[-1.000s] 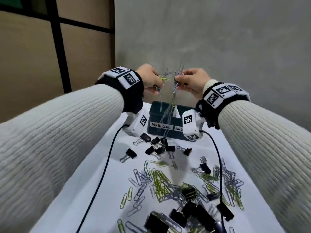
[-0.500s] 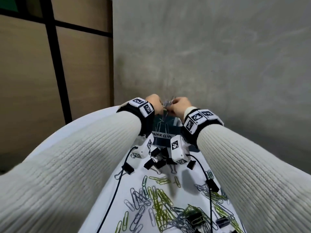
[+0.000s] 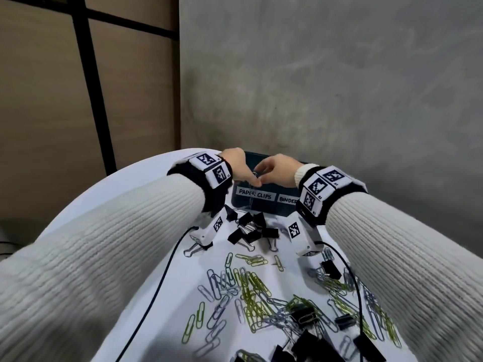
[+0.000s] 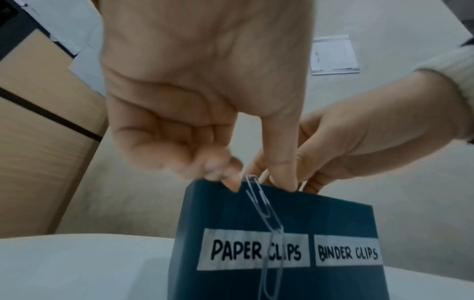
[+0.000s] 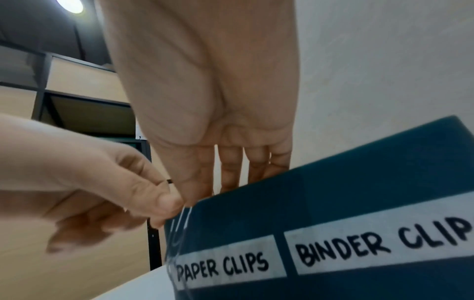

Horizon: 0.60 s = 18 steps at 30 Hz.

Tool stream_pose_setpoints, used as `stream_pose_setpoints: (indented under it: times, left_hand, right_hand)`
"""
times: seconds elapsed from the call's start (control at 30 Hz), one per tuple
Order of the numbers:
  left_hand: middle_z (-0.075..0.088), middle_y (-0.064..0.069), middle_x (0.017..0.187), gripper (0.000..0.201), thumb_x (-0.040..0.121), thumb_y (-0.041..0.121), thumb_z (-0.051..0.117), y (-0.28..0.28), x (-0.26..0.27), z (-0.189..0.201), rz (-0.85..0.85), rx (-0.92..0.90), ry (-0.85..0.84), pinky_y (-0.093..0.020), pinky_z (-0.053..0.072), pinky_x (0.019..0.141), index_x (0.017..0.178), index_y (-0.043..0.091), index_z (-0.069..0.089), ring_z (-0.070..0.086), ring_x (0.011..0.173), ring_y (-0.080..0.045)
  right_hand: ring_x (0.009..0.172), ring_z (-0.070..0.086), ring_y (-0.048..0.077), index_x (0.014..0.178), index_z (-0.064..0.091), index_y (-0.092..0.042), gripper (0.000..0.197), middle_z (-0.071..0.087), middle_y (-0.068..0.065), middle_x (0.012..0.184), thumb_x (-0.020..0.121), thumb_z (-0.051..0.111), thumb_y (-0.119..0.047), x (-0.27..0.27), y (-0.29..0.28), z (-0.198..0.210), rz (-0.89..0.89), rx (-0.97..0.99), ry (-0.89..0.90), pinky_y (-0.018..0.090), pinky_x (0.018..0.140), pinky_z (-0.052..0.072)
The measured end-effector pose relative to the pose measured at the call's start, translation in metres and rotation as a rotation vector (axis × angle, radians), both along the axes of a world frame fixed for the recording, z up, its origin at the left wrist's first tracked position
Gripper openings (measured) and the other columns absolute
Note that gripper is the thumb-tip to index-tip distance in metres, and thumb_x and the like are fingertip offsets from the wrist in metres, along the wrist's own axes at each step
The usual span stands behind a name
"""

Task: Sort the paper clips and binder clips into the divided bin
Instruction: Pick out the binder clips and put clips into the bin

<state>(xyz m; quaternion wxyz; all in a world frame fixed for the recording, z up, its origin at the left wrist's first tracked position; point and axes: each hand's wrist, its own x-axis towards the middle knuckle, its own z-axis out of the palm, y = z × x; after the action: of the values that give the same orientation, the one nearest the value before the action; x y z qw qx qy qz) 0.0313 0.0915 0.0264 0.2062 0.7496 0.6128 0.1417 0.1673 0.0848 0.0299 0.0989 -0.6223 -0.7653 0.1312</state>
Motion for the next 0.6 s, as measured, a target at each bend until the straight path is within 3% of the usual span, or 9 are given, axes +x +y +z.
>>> stream_pose_setpoints:
  times: [0.1, 0.2, 0.33, 0.4, 0.47, 0.53, 0.6]
  left_hand:
    - [0.061, -0.004, 0.07, 0.035, 0.069, 0.036, 0.079, -0.006, 0.006, -0.01, -0.032, -0.004, 0.057, -0.024, 0.043, 0.054, 0.081, 0.006, 0.066, 0.054, 0.061, -0.021]
    - [0.051, 0.002, 0.038, 0.037, 0.077, 0.028, 0.074, -0.011, 0.014, -0.022, -0.005, -0.035, 0.028, -0.023, 0.037, 0.047, 0.054, 0.01, 0.052, 0.046, 0.042, -0.015]
    - [0.038, 0.002, 0.02, 0.033, 0.078, 0.014, 0.066, -0.012, 0.006, -0.019, 0.059, -0.108, -0.106, -0.009, 0.028, 0.032, 0.05, 0.009, 0.049, 0.037, 0.022, -0.011]
    - [0.038, 0.004, 0.022, 0.03, 0.078, 0.013, 0.061, -0.014, 0.002, -0.006, 0.089, -0.107, -0.204, -0.005, 0.028, 0.033, 0.051, 0.009, 0.05, 0.033, 0.018, -0.01]
    - [0.041, 0.002, 0.027, 0.028, 0.078, 0.012, 0.059, -0.012, 0.002, 0.009, 0.114, -0.042, -0.303, -0.009, 0.031, 0.035, 0.051, 0.009, 0.05, 0.035, 0.02, -0.012]
    - [0.05, -0.004, 0.044, 0.028, 0.083, 0.009, 0.056, -0.008, 0.005, 0.023, 0.115, -0.007, -0.408, -0.017, 0.037, 0.04, 0.055, 0.008, 0.052, 0.043, 0.031, -0.017]
    - [0.055, -0.01, 0.062, 0.018, 0.09, 0.009, 0.052, -0.006, 0.007, 0.031, 0.113, -0.022, -0.495, -0.026, 0.045, 0.049, 0.073, 0.003, 0.057, 0.05, 0.044, -0.021]
  right_hand:
    - [0.118, 0.057, 0.018, 0.13, 0.056, -0.017, 0.049, 0.063, 0.002, 0.127, 0.083, 0.063, -0.007, -0.006, -0.002, -0.006, 0.038, -0.017, -0.06, 0.022, 0.094, 0.041]
    - [0.117, 0.057, 0.02, 0.125, 0.06, -0.015, 0.04, 0.064, 0.003, 0.125, 0.086, 0.062, -0.012, -0.008, -0.004, -0.01, 0.033, 0.047, -0.048, 0.024, 0.096, 0.04]
    - [0.113, 0.059, 0.022, 0.111, 0.067, -0.012, 0.025, 0.067, 0.006, 0.117, 0.09, 0.059, -0.023, -0.006, -0.004, -0.012, -0.009, 0.12, 0.031, 0.024, 0.092, 0.041]
    - [0.113, 0.058, 0.023, 0.113, 0.066, -0.012, 0.028, 0.067, 0.007, 0.118, 0.092, 0.055, -0.027, -0.003, -0.004, -0.011, -0.05, 0.159, 0.079, 0.025, 0.093, 0.041]
    - [0.113, 0.059, 0.026, 0.116, 0.065, -0.011, 0.03, 0.067, 0.009, 0.117, 0.094, 0.051, -0.027, 0.0, -0.004, -0.008, -0.122, 0.208, 0.182, 0.028, 0.096, 0.042]
    - [0.111, 0.06, 0.026, 0.118, 0.063, -0.011, 0.029, 0.068, 0.009, 0.117, 0.095, 0.05, -0.023, 0.004, -0.007, -0.006, -0.185, 0.257, 0.28, 0.029, 0.098, 0.043]
    - [0.112, 0.059, 0.023, 0.118, 0.063, -0.012, 0.028, 0.067, 0.008, 0.117, 0.093, 0.051, -0.018, 0.008, -0.011, -0.004, -0.219, 0.3, 0.304, 0.025, 0.097, 0.041]
